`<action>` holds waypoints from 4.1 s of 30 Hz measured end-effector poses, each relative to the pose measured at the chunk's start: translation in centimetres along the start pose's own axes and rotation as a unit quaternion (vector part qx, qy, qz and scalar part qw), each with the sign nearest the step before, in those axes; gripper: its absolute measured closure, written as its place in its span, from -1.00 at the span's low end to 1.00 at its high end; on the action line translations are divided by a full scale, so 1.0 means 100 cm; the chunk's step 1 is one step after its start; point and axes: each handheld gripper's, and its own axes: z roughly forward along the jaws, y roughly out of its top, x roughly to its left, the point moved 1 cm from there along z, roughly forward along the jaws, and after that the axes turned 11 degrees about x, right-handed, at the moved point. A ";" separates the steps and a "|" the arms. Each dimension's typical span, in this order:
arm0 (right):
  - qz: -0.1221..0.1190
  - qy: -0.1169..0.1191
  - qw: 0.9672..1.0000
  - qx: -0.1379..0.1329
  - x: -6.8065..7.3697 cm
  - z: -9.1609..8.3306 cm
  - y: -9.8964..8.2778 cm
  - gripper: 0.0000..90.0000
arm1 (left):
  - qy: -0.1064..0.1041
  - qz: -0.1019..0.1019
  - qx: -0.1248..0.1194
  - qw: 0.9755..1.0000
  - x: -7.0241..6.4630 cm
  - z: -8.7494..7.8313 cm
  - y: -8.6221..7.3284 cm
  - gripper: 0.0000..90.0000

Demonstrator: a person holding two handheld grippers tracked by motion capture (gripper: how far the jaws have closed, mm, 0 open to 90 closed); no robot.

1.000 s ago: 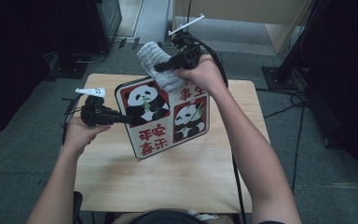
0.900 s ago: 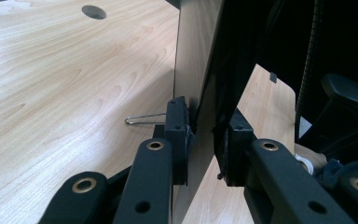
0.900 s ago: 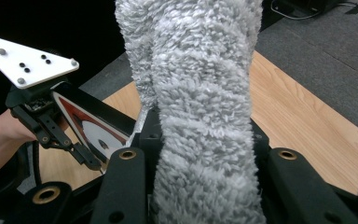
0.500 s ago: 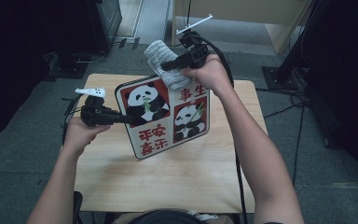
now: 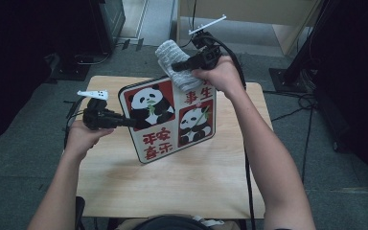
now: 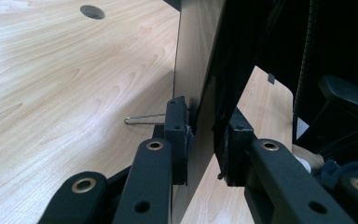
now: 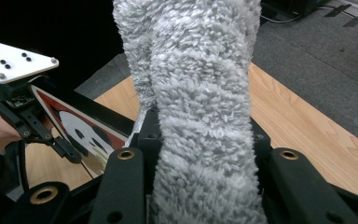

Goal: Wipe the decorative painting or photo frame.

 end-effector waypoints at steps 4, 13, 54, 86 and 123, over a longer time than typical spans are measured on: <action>0.005 -0.002 1.000 -0.001 -0.003 -0.003 -0.002 0.39 | 0.000 0.000 0.000 1.000 0.000 0.000 0.000 0.71; 0.013 -0.008 1.000 -0.002 -0.012 -0.011 -0.008 0.39 | 0.001 0.001 0.000 1.000 0.000 0.000 0.000 0.70; 0.059 -0.043 0.997 0.000 -0.046 -0.044 -0.030 0.39 | 0.005 -0.001 0.002 1.000 -0.001 0.001 0.001 0.71; 0.109 -0.079 0.991 0.014 -0.073 -0.073 -0.061 0.50 | 0.006 -0.006 0.000 1.000 0.001 0.000 -0.001 0.71; 0.113 -0.080 0.989 0.051 -0.081 -0.044 -0.117 0.52 | 0.005 -0.007 -0.003 1.000 0.002 0.001 -0.001 0.71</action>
